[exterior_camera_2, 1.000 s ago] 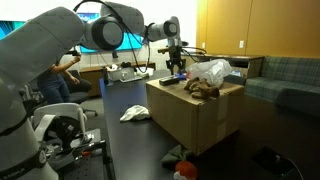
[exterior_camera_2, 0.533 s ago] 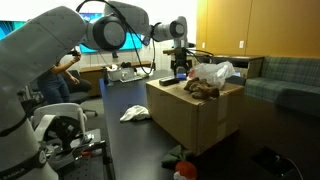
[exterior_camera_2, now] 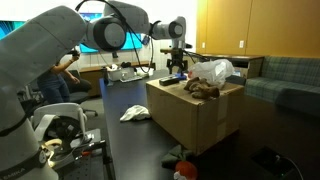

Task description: Pick the objects on the box and put them on the table, then pick the objects on the table and put them on the box

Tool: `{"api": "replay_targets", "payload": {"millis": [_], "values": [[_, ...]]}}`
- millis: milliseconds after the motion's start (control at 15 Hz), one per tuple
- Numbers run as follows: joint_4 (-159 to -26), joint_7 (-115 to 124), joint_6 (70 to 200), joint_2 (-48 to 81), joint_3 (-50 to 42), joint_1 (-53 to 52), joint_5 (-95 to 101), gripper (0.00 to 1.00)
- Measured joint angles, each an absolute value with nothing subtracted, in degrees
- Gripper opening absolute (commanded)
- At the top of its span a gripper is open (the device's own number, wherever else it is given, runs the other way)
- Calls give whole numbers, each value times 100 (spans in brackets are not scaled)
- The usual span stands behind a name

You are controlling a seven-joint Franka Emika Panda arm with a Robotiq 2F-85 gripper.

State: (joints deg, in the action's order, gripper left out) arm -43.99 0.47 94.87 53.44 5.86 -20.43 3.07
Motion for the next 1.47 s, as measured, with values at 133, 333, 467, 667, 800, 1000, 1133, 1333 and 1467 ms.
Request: {"api": "replay_targets", "payload": {"millis": [133, 333, 467, 667, 800, 1000, 1133, 1333, 1467], "values": [[-4403, 47, 9485, 5344, 677, -2050, 301, 100], [-4414, 56, 9505, 5349, 745, -2050, 300, 100], [-4424, 67, 9596, 5365, 746, -2042, 300, 100], [-4495, 100, 9830, 5379, 745, -2004, 300, 100], [-4567, 112, 10014, 5378, 745, -1974, 300, 100], [-4712, 113, 10288, 5363, 737, -1948, 300, 100], [-4839, 113, 10433, 5341, 728, -1943, 301, 100], [-5051, 129, 10587, 5268, 690, -1941, 312, 100], [-5208, 148, 10676, 5195, 645, -1936, 313, 100]]}}
